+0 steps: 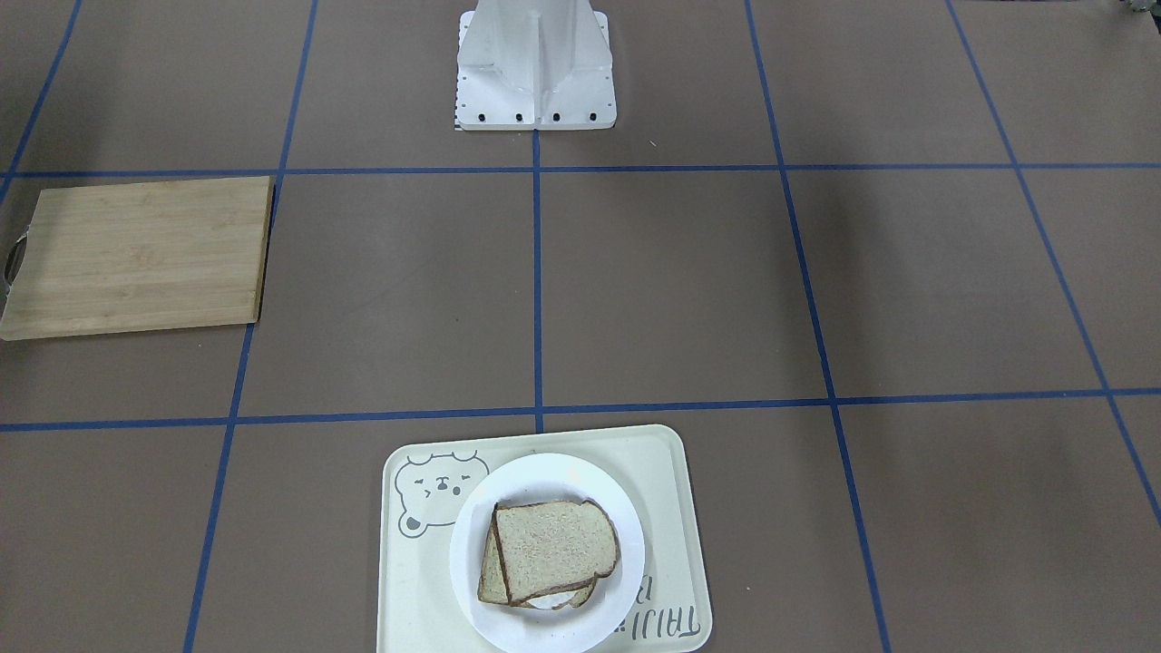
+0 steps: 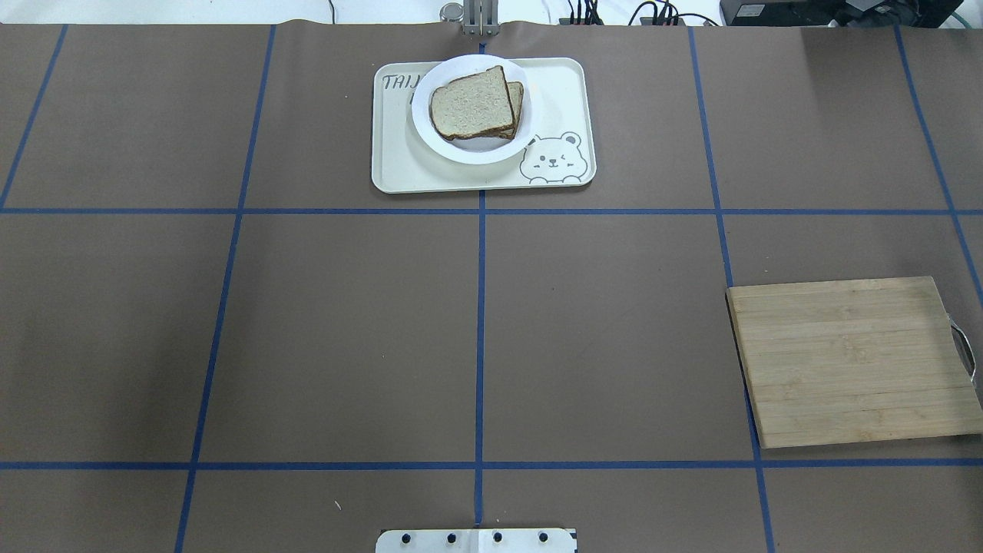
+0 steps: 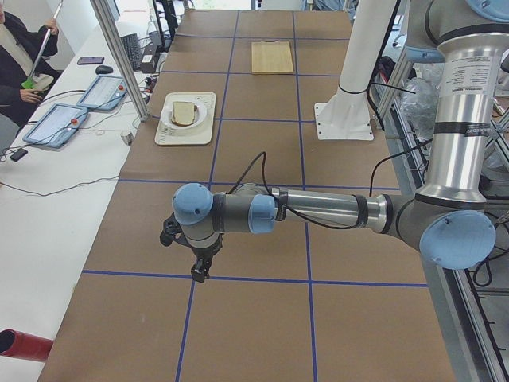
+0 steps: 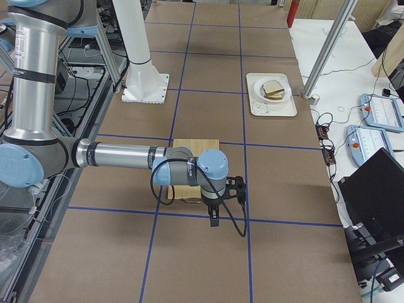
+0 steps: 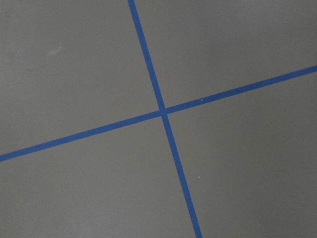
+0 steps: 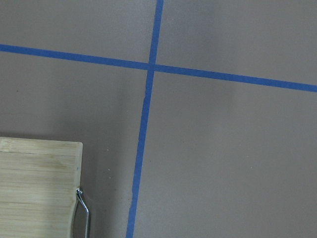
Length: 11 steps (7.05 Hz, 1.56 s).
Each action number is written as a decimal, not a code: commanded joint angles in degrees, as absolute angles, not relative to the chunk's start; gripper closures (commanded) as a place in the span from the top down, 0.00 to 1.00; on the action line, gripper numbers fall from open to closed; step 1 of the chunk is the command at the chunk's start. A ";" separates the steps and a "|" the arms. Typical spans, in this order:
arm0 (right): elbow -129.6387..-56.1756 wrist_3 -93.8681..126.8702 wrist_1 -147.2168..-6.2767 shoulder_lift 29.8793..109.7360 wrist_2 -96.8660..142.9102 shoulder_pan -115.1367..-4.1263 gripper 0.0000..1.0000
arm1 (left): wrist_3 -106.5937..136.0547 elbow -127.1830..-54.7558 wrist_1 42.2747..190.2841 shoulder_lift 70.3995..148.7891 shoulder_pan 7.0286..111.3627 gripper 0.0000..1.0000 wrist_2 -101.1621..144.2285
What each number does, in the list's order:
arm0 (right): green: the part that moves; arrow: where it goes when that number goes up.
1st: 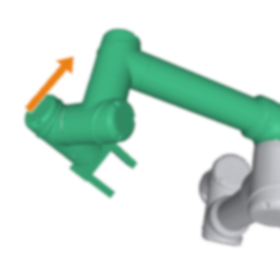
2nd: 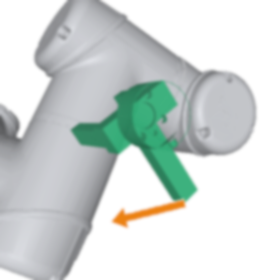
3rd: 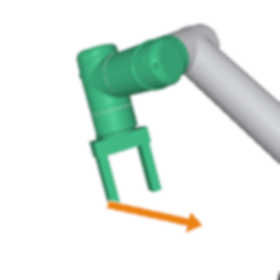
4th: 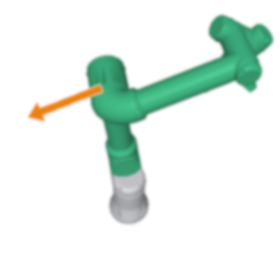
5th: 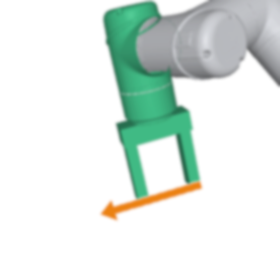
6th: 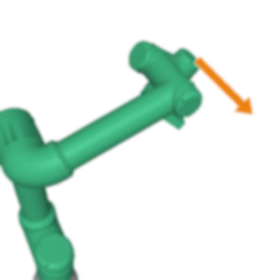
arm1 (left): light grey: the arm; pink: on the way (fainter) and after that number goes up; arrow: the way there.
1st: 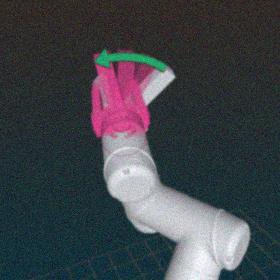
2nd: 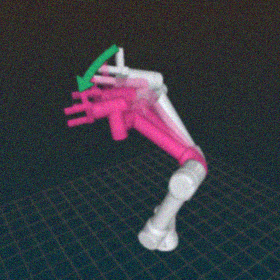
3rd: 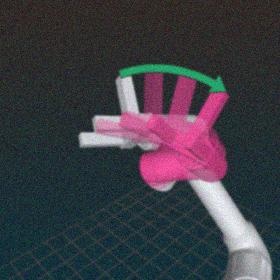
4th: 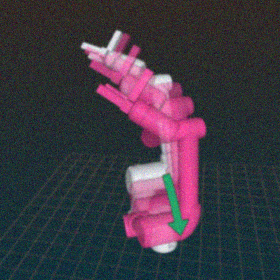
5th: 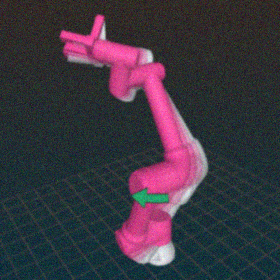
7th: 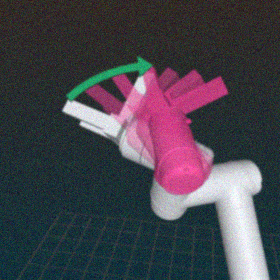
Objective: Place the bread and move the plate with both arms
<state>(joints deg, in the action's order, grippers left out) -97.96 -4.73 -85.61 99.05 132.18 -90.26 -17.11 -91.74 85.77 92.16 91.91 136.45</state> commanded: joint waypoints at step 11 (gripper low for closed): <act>-98.00 -4.13 -85.61 99.49 132.45 -90.26 1.00 | -16.96 -100.46 86.04 82.44 92.37 0.98 136.23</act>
<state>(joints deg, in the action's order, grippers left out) -98.00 -4.13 -85.61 99.49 132.43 -90.26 -16.96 -99.83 86.04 83.08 92.35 136.25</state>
